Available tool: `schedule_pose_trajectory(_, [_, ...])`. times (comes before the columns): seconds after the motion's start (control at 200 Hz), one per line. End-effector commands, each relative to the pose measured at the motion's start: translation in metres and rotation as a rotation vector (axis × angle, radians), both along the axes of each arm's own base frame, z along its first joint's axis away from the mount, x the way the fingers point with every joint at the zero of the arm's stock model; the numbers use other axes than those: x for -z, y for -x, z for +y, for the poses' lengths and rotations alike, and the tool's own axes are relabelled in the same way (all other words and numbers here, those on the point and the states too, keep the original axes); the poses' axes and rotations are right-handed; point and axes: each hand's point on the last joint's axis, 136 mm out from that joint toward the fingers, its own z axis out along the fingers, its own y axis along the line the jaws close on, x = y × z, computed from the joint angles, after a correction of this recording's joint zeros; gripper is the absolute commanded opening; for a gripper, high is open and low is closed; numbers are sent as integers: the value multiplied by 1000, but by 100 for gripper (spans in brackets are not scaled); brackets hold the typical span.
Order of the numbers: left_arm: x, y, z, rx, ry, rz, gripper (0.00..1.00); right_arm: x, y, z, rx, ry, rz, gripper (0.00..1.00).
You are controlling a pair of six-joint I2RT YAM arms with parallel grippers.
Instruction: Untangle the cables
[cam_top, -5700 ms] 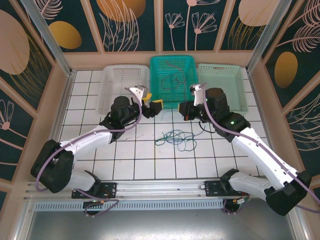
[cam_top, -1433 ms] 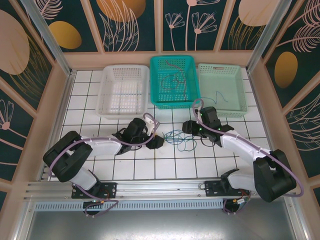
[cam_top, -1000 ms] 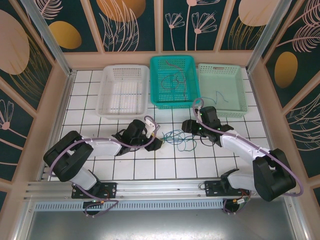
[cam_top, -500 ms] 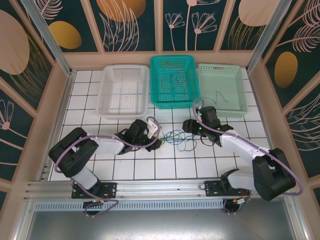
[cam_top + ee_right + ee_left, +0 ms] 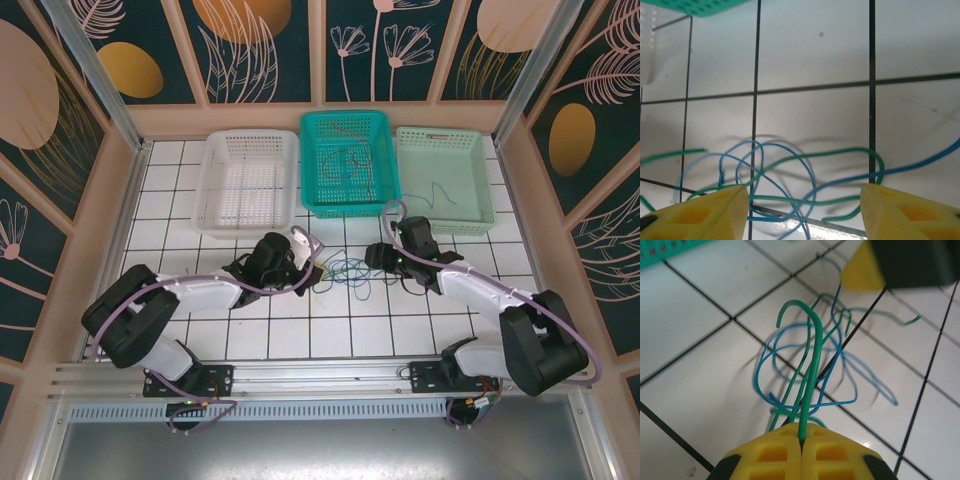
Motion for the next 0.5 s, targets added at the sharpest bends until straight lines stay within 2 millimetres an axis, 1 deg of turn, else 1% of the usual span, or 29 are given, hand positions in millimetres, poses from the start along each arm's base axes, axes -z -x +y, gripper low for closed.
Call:
schedule_pose_trajectory(0.0, [-44, -8, -5, -16, 62, -76, 0, 17, 10, 9, -33, -33, 49, 61])
schedule_pose_trajectory(0.07, [-60, -10, -1, -32, 70, -112, 0, 28, 13, 11, -38, -20, 88, 61])
schedule_pose_trajectory(0.125, [-77, -11, 1, -43, 86, -150, 0, 37, 14, 10, -36, -1, 112, 60])
schedule_pose_trajectory(0.235, [-106, -11, 9, -65, 111, -220, 0, 51, 13, -2, 4, 69, 146, 58])
schedule_pose_trajectory(0.3, [-121, -12, 15, -84, 116, -260, 0, 52, 11, -5, 19, 85, 144, 58])
schedule_pose_trajectory(0.4, [-136, -14, 25, -128, 112, -307, 0, 47, 10, -5, 19, 80, 125, 59])
schedule_pose_trajectory(0.495, [-150, -17, 34, -174, 121, -345, 0, 43, 8, -11, 36, 103, 105, 60])
